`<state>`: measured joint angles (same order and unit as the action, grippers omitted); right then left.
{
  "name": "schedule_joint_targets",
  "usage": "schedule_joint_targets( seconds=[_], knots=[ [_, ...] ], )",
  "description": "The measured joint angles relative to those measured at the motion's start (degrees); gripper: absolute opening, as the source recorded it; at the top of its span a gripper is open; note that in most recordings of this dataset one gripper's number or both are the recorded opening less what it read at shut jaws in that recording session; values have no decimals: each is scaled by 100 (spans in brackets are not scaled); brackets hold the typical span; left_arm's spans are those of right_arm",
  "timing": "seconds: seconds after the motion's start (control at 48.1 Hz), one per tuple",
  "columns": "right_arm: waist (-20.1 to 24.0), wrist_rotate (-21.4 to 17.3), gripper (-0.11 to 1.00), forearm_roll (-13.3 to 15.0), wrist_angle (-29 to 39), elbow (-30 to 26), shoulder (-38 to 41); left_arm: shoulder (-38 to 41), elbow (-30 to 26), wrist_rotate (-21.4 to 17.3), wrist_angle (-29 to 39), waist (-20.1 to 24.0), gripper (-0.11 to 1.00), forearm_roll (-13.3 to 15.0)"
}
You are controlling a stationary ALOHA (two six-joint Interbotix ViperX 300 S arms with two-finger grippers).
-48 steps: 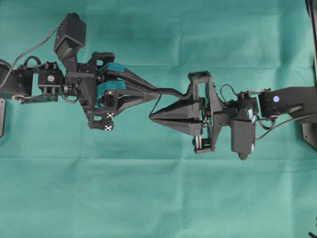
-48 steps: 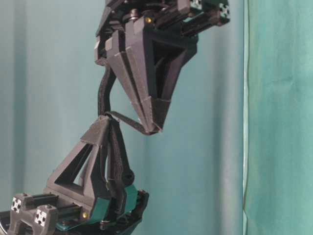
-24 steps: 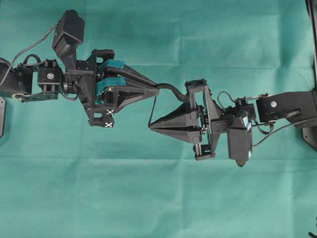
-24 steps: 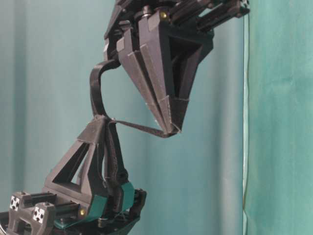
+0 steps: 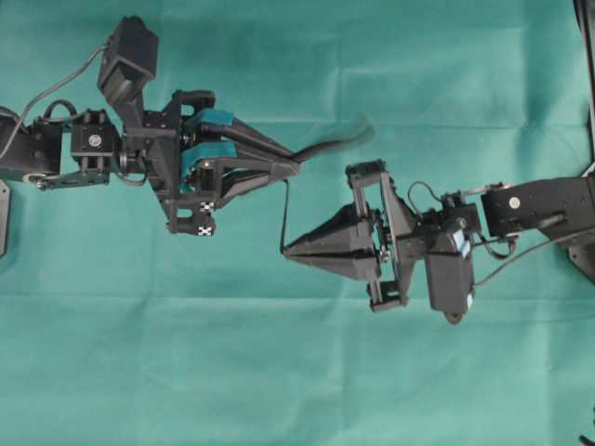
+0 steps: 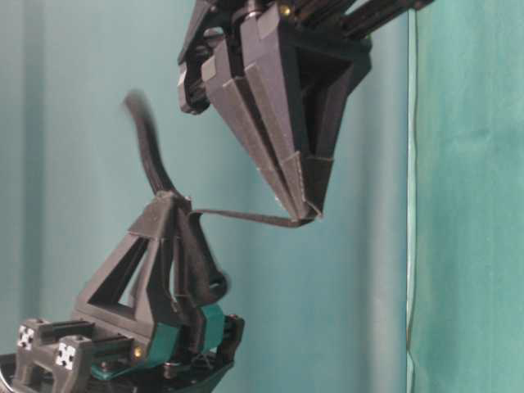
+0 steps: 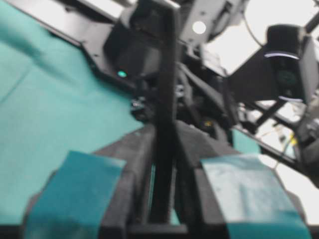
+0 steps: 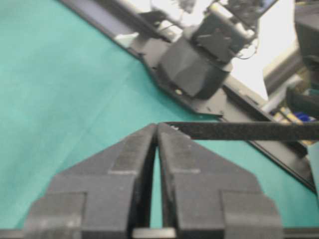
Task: Peel off the Velcro with your right arm.
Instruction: 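Pull the right gripper away from the left, peeling the Velcro layers apart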
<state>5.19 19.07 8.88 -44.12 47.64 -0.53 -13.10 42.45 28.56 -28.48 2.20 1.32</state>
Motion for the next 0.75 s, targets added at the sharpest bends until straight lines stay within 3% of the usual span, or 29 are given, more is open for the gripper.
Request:
schedule_joint_targets(
  seconds=[0.749],
  knots=[
    [193,-9,-10,0,62,18,0,0,0,0,-123,53,10,-9]
  ],
)
